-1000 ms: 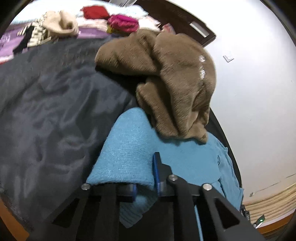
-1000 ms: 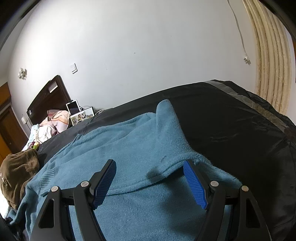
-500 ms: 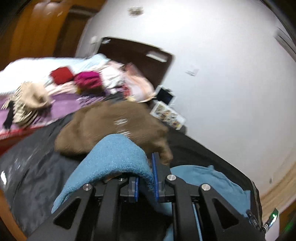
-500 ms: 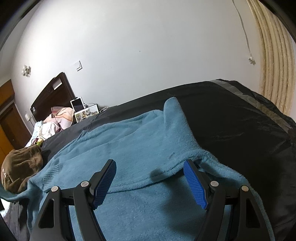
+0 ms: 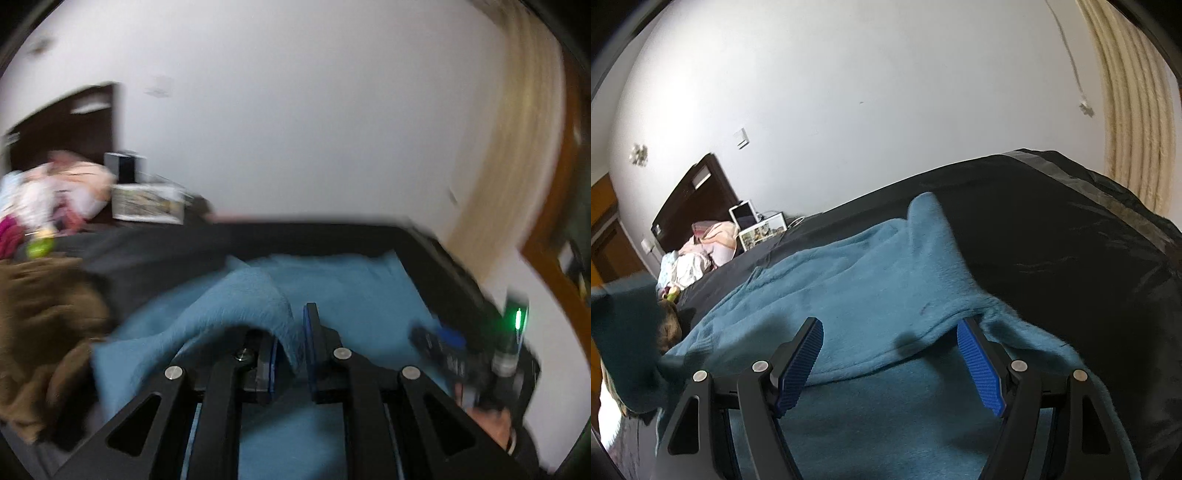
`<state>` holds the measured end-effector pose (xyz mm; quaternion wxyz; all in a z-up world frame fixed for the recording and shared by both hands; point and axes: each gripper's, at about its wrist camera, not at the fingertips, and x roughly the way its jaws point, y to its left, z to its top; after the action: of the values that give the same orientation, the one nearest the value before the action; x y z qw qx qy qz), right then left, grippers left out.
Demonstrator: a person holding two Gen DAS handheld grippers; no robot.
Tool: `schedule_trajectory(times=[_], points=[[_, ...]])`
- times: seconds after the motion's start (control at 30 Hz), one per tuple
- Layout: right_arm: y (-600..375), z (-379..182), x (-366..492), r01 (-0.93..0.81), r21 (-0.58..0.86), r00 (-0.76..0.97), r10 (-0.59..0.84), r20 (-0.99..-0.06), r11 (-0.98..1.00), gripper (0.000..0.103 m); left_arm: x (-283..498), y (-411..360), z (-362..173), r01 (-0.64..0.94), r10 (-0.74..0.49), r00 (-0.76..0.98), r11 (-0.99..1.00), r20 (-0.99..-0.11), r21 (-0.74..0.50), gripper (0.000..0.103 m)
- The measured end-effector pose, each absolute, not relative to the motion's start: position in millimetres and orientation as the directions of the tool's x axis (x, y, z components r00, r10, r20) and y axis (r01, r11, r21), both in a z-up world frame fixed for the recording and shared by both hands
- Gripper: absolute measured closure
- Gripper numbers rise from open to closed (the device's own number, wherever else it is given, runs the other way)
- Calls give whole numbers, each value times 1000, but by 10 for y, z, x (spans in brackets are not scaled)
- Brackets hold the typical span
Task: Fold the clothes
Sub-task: 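Lay the held edge onto the sweater body and open the left gripper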
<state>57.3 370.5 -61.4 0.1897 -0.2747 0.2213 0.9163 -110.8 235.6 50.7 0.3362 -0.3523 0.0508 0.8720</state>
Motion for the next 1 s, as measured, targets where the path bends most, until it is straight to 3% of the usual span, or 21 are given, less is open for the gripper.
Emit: schedule_trajectory(times=[0.07,0.1,0.13,0.3,0.47,0.7,1.0], points=[[3735,-610,595,-478,312,-778,231,-584,-821,26,-1079,2634,253,-667,521,-461,-737,-719,-106,59],[3748,-609,604,-482,316,-778,233,-584,-818,26,-1047,2698,147,-677,506,-447,-730,-738,-90,42],[3758,-610,609,-484,317,-777,234,-584,-816,26,-1012,2750,43,-686,491,-435,-723,-754,-75,33],[3750,-609,609,-463,325,-789,218,-574,-825,26,-796,2600,-68,-708,526,-412,-699,-744,-102,24],[3625,-553,603,-379,329,-838,169,-519,-865,26,-657,2056,14,-667,607,-418,-710,-676,-225,23],[3272,-484,461,-241,281,-850,62,-523,-929,26,-764,1192,18,-513,561,-517,-808,-647,-290,22],[1745,-311,222,330,-41,-739,-231,-632,-943,26,-881,535,6,-412,580,-568,-815,-585,-407,22]])
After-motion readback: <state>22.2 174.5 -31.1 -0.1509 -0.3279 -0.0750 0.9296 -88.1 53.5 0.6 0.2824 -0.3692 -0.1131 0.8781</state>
